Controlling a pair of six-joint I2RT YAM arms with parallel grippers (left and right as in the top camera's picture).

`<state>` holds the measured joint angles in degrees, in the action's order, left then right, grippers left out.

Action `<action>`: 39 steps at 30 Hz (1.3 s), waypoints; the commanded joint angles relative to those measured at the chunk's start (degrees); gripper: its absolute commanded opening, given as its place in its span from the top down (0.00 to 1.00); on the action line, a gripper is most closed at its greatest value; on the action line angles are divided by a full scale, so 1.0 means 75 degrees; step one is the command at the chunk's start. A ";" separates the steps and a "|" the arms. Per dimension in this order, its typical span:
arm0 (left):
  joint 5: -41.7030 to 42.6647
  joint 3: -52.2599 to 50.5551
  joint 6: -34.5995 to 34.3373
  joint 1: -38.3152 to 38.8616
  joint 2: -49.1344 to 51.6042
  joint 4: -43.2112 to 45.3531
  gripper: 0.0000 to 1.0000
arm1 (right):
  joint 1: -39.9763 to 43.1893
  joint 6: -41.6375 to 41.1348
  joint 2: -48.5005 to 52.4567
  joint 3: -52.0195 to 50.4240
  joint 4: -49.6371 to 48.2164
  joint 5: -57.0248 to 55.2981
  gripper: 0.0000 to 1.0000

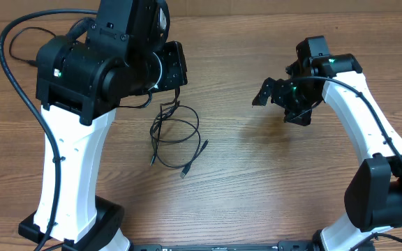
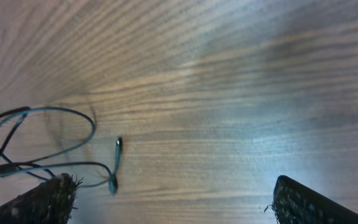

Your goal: Untangle cables

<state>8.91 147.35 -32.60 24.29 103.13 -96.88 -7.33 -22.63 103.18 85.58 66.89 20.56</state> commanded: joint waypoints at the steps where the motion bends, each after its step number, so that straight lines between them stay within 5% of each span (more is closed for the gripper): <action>1: -0.0149 -0.0108 0.0189 0.0038 -0.0052 0.0012 0.96 | -0.0020 0.0029 -0.0052 -0.0003 -0.0204 0.0003 0.00; 12: -0.0087 -0.1577 0.0364 0.0079 -0.0052 0.0012 0.95 | -0.0020 0.0029 -0.0052 -0.0003 -0.0510 0.0000 0.00; 17: 0.0758 -0.1877 0.1545 0.0079 -0.0058 0.0009 0.96 | -0.0020 0.0029 -0.0052 -0.0003 -0.0510 0.0000 0.00; 22: 0.0883 -0.1877 0.1606 0.0006 -0.0236 0.0009 0.96 | -0.0020 0.0026 -0.0052 -0.0003 -0.0510 0.0000 0.00; 28: -0.0195 -0.1877 0.1480 -0.0009 -0.0361 0.0012 0.96 | -0.0020 0.0029 -0.0052 -0.0003 -0.0510 0.0000 0.00; 39: -0.2795 -0.1877 -0.0309 -0.0067 -0.0353 0.0026 0.96 | -0.0020 0.0029 -0.0052 -0.0003 -0.0510 0.0000 0.00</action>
<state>-3.09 133.47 -30.70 24.27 102.08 -96.71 -7.33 -22.63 103.18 85.58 63.37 20.56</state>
